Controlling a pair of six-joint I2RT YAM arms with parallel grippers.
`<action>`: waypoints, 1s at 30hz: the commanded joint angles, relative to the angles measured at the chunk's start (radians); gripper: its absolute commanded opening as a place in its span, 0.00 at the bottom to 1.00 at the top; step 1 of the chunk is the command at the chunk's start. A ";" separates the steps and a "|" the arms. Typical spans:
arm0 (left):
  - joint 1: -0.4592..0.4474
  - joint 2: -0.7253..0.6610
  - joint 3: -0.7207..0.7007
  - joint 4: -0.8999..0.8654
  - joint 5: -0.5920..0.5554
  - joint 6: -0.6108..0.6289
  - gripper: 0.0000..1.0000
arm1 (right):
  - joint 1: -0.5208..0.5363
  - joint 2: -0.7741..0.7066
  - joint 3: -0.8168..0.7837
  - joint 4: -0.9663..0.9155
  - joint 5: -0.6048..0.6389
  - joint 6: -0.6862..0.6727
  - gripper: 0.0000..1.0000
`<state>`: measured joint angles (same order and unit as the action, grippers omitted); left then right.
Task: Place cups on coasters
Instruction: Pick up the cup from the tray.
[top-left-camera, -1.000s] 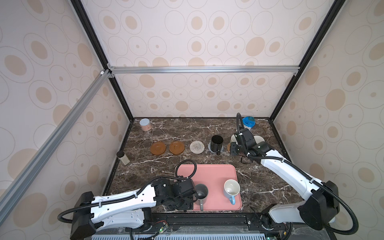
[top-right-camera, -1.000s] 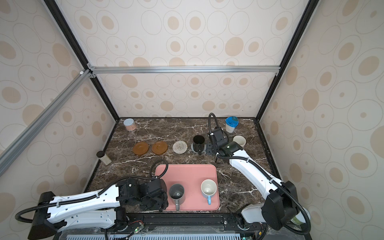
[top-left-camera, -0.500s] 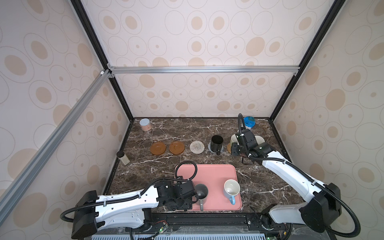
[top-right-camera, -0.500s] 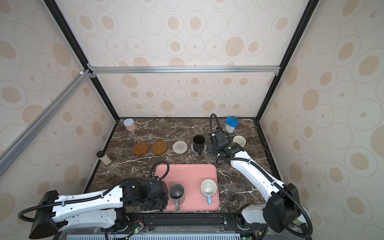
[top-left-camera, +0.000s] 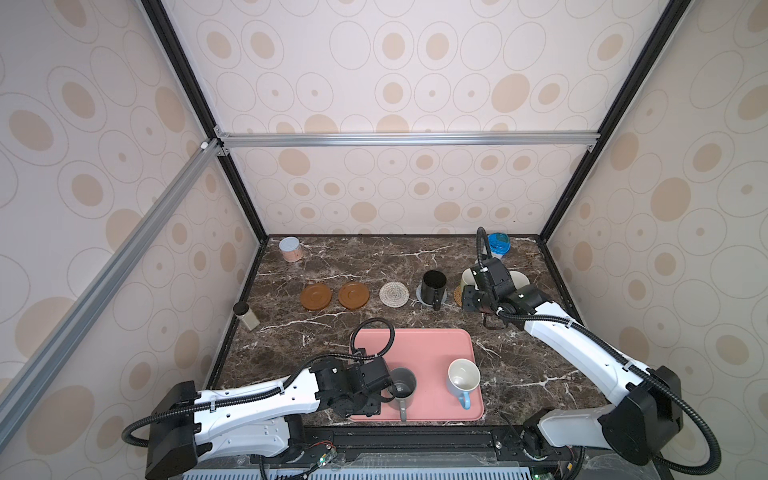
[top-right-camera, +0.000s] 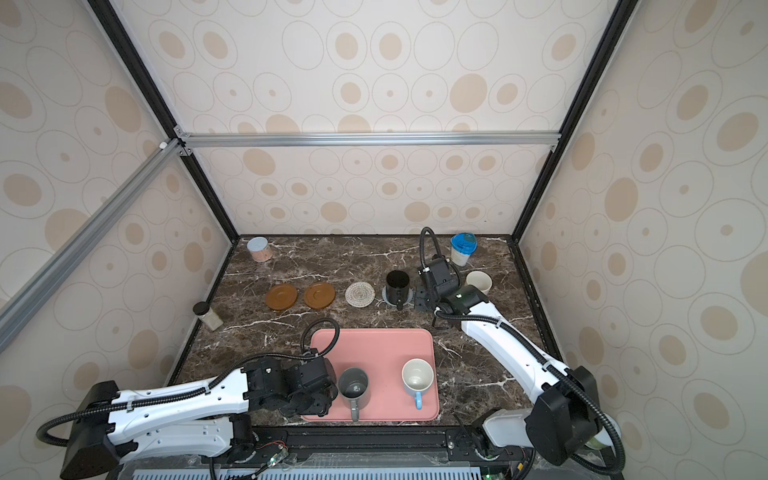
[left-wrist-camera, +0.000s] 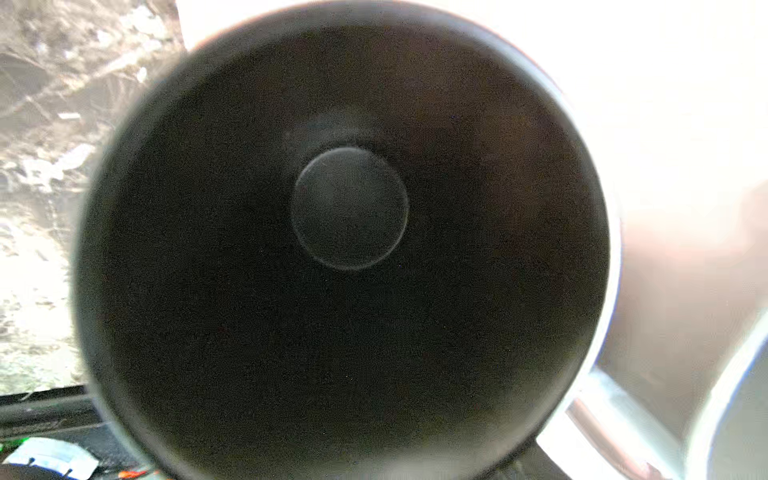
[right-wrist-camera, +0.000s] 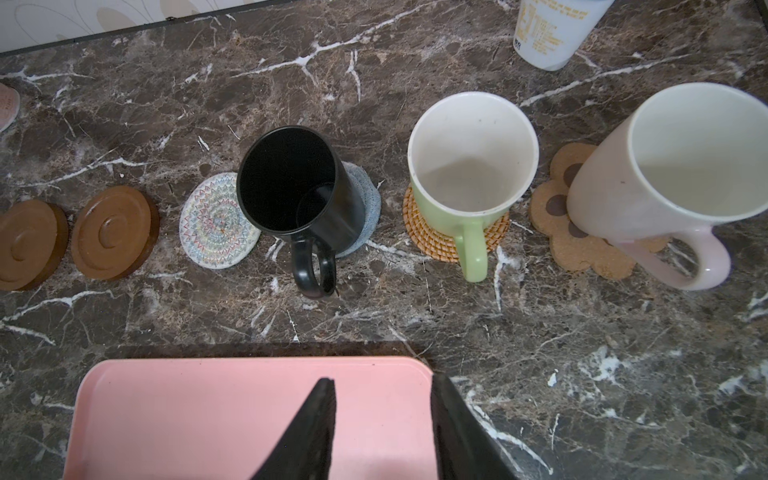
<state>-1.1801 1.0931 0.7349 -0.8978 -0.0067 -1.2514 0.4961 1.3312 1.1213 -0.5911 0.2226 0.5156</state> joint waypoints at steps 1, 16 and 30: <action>0.025 0.003 0.002 -0.006 -0.045 0.033 0.60 | -0.005 0.000 0.003 -0.010 -0.002 0.013 0.42; 0.059 0.025 -0.032 0.064 -0.074 0.075 0.46 | -0.007 -0.009 -0.005 -0.014 0.003 0.026 0.42; 0.065 0.010 -0.029 0.133 -0.137 0.075 0.27 | -0.006 -0.022 0.002 -0.028 0.013 0.030 0.42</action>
<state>-1.1229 1.1156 0.7071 -0.7849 -0.0959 -1.1797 0.4961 1.3312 1.1213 -0.5938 0.2176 0.5343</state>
